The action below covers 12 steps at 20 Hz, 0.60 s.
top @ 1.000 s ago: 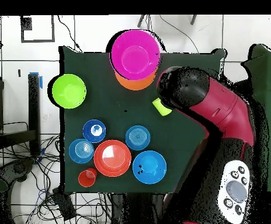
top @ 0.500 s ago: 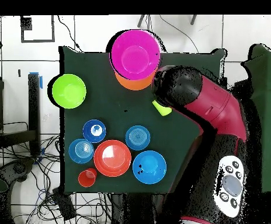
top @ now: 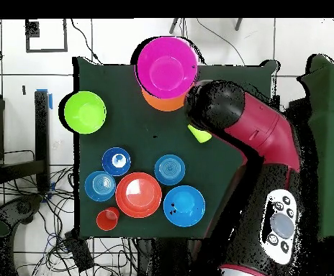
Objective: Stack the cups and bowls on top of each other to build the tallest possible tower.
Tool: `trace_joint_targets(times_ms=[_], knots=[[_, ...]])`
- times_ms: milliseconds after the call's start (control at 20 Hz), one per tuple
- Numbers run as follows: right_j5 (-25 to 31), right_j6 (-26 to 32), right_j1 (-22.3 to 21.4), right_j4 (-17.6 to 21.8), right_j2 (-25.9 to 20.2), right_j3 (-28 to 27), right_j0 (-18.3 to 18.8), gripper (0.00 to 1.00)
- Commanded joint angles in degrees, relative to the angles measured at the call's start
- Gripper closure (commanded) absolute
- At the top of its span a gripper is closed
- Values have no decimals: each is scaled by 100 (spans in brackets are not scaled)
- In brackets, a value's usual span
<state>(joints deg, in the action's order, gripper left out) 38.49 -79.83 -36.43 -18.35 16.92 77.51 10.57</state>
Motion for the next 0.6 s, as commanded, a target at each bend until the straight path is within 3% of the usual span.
trace_joint_targets(times_ms=[50, 600], knots=[[-63, -421, 527, 562, -546, 62, -159, 100], [-237, -448, 749, 482, -616, -73, -182, 100]])
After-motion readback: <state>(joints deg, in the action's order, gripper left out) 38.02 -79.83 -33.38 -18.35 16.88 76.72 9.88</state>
